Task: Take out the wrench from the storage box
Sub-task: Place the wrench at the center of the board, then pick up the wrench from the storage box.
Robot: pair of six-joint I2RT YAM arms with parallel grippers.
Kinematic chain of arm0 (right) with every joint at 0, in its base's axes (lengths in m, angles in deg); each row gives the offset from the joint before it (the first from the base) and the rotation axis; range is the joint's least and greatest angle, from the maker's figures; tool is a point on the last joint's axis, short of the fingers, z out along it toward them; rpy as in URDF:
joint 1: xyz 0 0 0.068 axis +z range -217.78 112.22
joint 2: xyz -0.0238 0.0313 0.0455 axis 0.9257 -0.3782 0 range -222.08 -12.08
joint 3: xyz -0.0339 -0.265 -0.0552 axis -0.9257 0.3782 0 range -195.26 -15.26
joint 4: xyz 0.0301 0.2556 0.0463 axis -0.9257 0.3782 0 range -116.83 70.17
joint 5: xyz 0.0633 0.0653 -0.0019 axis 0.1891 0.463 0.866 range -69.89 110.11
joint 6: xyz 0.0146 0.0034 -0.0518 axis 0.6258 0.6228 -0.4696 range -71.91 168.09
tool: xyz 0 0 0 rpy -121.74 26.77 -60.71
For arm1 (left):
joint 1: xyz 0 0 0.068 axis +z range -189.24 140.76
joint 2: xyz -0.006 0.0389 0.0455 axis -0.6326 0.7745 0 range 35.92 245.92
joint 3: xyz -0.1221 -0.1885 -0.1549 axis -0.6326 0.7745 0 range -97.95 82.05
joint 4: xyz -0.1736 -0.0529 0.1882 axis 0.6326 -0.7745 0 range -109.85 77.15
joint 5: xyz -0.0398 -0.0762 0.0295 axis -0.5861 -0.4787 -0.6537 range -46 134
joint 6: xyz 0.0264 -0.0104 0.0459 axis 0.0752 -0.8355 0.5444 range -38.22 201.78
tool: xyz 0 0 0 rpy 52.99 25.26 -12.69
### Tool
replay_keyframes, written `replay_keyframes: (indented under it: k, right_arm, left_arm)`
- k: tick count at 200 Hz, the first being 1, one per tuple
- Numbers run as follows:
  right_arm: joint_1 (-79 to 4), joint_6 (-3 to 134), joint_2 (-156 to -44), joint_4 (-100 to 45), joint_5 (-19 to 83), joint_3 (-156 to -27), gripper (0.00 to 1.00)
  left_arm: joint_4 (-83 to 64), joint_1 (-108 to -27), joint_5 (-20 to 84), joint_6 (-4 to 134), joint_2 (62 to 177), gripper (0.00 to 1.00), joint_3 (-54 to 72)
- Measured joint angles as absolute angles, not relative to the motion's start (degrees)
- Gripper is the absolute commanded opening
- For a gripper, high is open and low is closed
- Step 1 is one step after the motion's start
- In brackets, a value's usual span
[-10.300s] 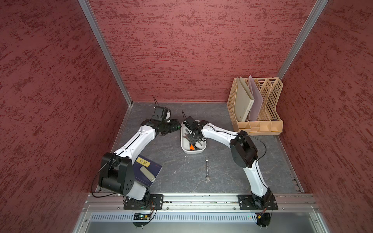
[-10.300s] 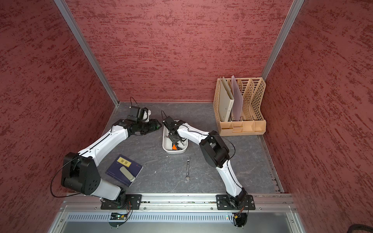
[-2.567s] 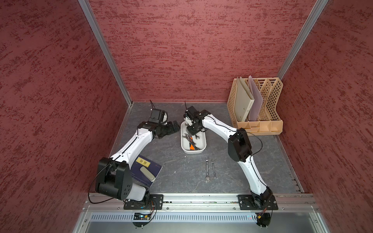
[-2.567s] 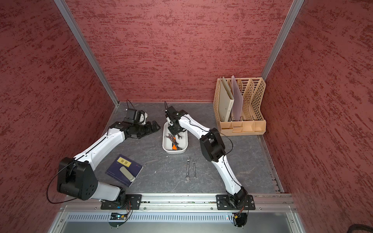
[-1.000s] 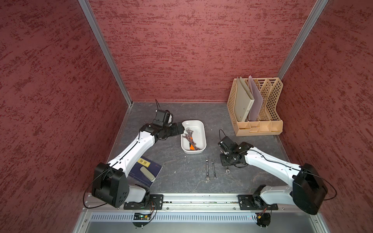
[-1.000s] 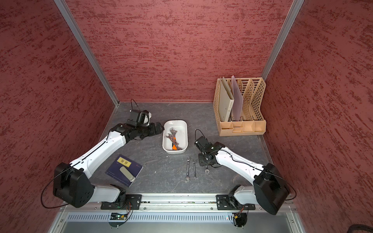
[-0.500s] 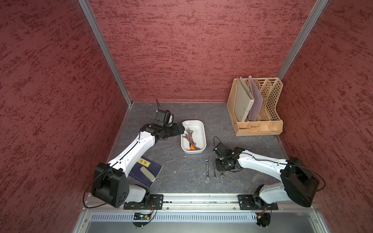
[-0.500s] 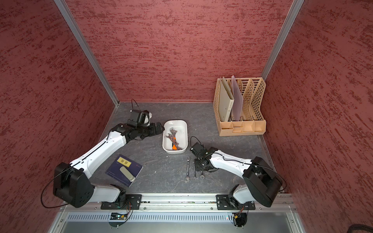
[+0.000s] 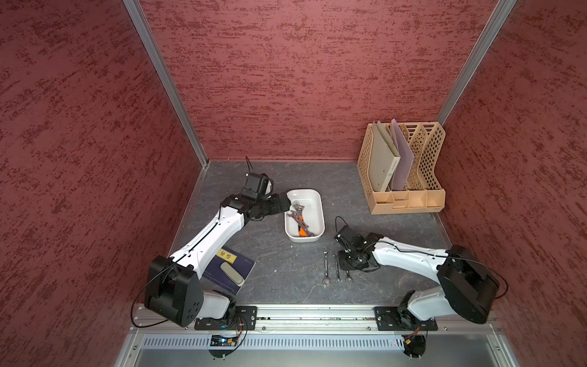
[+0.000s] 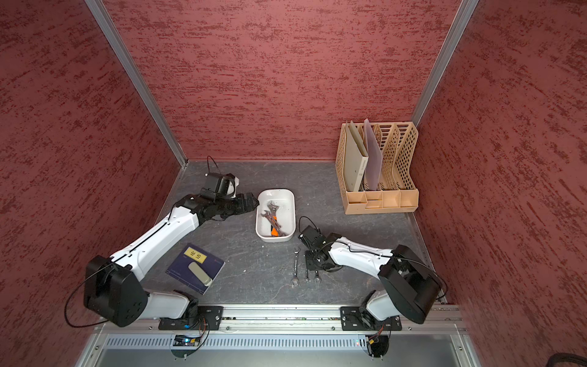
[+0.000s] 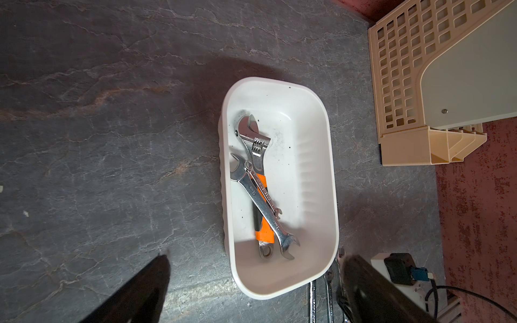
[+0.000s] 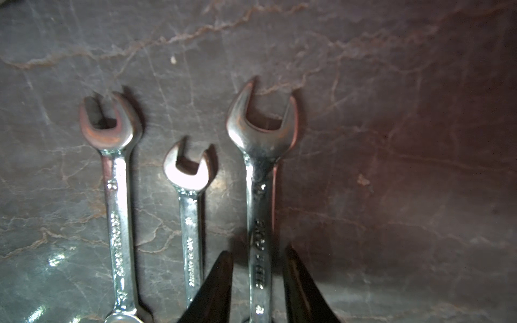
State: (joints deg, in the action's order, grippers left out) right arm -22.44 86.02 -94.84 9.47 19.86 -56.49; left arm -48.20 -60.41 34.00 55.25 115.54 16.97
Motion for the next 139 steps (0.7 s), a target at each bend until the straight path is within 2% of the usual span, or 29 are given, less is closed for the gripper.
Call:
replay_keyframes:
  k: [38,73,139]
  right_arm:
    - [-22.4,84.3,-94.0,15.7,19.4,-60.5,0.36]
    - [-22.4,79.1,-94.9,19.7,19.5,-74.7,0.36]
    - [-23.5,67.1,-115.4,22.8,23.9,-103.7,0.36]
  left_arm:
    - [-48.8,-60.2,34.0,55.6,115.5,1.00,16.1]
    - [-48.9,-58.4,32.9,55.6,116.9,1.00,15.7]
    - [-48.9,-55.8,30.9,55.6,119.0,1.00,15.7]
